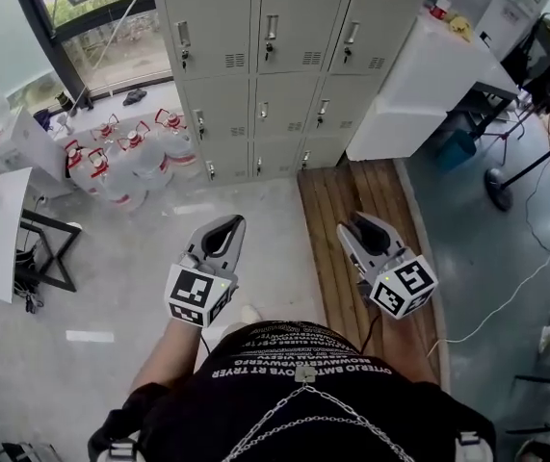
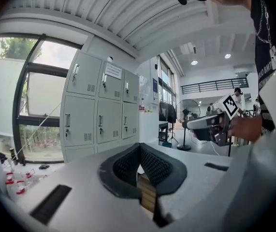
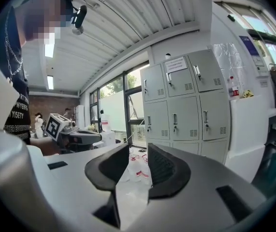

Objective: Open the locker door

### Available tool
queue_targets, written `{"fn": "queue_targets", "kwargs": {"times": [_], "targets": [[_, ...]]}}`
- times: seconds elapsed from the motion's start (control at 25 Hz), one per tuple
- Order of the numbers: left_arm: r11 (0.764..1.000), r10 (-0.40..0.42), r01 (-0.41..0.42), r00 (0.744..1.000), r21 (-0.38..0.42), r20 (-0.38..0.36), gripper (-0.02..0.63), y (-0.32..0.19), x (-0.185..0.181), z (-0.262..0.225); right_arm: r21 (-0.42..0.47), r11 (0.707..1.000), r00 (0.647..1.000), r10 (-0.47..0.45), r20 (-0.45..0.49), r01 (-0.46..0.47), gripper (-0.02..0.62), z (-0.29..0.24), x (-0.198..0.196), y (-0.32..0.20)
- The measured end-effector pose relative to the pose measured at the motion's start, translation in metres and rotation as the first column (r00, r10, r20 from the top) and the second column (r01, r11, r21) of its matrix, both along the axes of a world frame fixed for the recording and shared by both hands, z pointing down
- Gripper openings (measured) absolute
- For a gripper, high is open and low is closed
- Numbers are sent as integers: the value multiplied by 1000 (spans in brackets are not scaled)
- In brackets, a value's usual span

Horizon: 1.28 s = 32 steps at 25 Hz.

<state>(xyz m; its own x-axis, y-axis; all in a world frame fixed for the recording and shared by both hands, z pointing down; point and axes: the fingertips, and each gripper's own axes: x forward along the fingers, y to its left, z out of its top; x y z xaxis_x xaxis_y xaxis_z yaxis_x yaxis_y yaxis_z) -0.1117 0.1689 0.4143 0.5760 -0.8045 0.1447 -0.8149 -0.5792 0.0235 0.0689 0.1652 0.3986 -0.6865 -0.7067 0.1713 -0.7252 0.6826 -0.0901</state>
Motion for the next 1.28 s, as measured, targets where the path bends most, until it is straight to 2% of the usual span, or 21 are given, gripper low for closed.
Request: {"fn": "queue_targets", "kwargs": {"times": [0.2, 0.52, 0.76, 0.96, 1.28], "targets": [[999, 37, -37, 999, -15, -10, 0, -11, -18, 8, -40, 999, 1000, 20, 18, -19, 124, 9, -25, -12], [999, 21, -23, 999, -42, -34, 0, -23, -44, 14, -56, 998, 1000, 17, 12, -16, 130, 9, -47, -38], [999, -24, 24, 1000, -26, -1, 0, -39, -60, 10, -44, 999, 1000, -1, 5, 1, 132, 17, -52, -60], [998, -34, 36, 999, -43, 37, 0, -55, -64, 16, -39, 999, 1000, -12, 10, 12, 132, 23, -56, -88], [995, -58, 59, 998, -84, 19, 0, -92, -60, 28, -102, 994, 999, -43, 8, 44, 132, 49, -58, -133]]}}
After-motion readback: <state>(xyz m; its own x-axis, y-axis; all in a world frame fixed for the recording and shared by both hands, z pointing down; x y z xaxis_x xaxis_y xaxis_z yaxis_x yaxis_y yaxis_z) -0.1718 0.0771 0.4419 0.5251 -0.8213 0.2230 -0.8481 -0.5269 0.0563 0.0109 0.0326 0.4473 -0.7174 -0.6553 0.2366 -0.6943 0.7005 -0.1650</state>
